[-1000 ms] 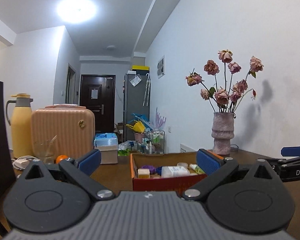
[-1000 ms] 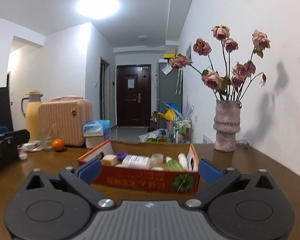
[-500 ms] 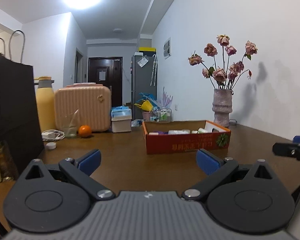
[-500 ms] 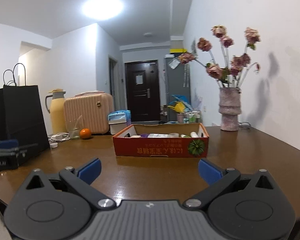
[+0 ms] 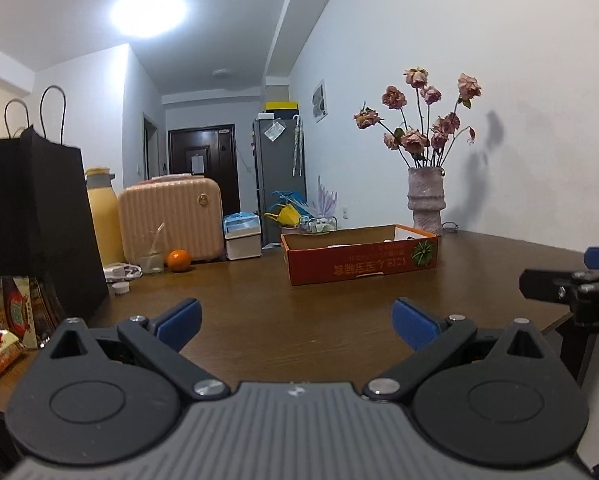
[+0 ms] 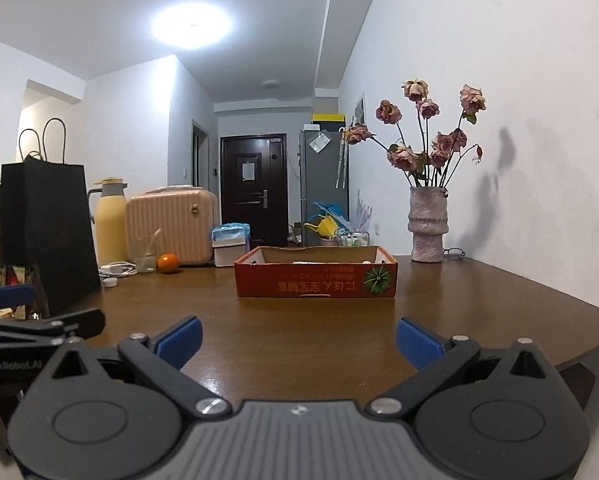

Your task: Organize rigid objects

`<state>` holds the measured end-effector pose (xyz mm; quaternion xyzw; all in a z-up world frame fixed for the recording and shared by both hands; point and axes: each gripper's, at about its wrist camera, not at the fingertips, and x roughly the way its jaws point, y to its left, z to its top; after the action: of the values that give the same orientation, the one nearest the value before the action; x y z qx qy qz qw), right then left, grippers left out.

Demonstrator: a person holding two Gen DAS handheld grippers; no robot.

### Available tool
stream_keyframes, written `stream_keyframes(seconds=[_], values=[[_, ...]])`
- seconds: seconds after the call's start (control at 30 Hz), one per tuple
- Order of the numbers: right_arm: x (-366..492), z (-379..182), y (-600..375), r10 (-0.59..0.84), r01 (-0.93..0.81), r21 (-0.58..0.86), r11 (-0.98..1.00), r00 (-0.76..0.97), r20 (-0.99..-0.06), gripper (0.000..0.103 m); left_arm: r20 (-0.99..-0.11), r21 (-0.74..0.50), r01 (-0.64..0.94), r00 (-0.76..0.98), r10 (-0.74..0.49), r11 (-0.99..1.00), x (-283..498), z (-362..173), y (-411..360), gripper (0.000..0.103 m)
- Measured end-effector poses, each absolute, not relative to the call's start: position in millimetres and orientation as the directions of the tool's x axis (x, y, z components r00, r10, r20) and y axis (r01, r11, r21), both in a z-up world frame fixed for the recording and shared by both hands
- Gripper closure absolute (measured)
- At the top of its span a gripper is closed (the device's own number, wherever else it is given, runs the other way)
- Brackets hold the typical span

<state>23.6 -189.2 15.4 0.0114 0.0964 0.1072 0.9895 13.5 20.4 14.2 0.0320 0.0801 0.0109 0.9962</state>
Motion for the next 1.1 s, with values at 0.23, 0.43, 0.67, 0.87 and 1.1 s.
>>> stream_keyframes(seconds=[0.23,0.43,0.67,0.87,1.1], values=[[25.0,21.2,-190.3,0.199,-0.194,0.049,0.980,0.964,-0.176,0.000,-0.167,0.047,-0.004,0.986,0.011,0.999,15.3,14.4,21.6,0.000],[26.4,22.0,-191.6,0.201,-0.194,0.053,0.979,0.962,-0.184,0.000,-0.155,0.053,0.003,0.988,0.005,0.999,13.4,14.6,20.1,0.000],[26.9,22.7,-190.7,0.205,-0.199,0.051,0.979,0.961,-0.183,0.000,-0.150,0.057,0.007,0.989,0.002,0.998,11.6,14.3,19.5,0.000],[28.0,21.5,-191.6,0.200,-0.194,0.053,0.980,0.963,-0.181,0.000,-0.146,0.061,0.009,0.989,0.000,0.998,10.0,13.2,18.2,0.000],[28.1,21.0,-191.3,0.205,-0.197,0.057,0.979,0.962,-0.182,0.000,-0.139,0.065,0.007,0.990,0.002,0.998,9.5,13.5,17.6,0.000]])
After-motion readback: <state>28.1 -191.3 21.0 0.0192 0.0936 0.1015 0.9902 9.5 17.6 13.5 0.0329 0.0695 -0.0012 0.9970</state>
